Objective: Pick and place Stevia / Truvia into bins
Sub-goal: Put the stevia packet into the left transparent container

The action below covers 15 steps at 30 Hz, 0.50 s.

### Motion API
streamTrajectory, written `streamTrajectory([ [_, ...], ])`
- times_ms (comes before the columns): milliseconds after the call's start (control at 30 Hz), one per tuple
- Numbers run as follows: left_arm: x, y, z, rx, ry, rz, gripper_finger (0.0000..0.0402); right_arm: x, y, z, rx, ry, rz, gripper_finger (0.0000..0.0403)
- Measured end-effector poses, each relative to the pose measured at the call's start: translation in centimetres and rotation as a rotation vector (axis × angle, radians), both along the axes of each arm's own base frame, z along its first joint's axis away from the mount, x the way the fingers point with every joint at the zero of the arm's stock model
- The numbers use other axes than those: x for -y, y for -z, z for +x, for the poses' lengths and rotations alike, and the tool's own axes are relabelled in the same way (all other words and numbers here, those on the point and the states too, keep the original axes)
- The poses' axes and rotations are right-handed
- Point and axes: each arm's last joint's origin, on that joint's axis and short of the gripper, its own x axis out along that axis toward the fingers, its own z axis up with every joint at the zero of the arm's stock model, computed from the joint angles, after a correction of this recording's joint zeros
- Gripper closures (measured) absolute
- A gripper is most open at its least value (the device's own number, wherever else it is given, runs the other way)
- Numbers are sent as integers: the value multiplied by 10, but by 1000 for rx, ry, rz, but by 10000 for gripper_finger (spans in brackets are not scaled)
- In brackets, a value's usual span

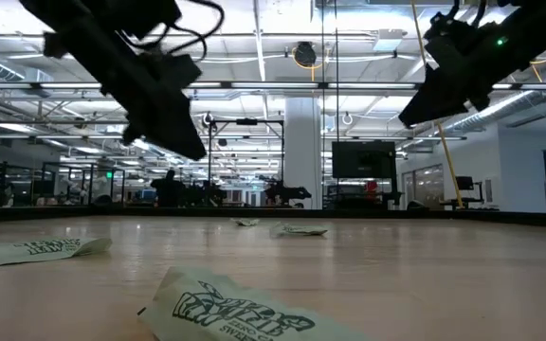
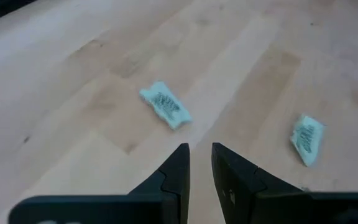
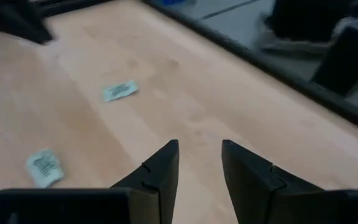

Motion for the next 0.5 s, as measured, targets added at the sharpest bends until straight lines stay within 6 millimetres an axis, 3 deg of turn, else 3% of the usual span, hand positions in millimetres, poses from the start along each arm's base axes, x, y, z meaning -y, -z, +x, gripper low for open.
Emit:
streamTrajectory([
  [300, -24, 40, 18, -44, -115, -67, 330, 1, 7, 7, -58, -35, -14, 289],
  [500, -30, 54, 32, 25, -97, -114, 330, 1, 7, 7, -79, -53, -39, 289],
])
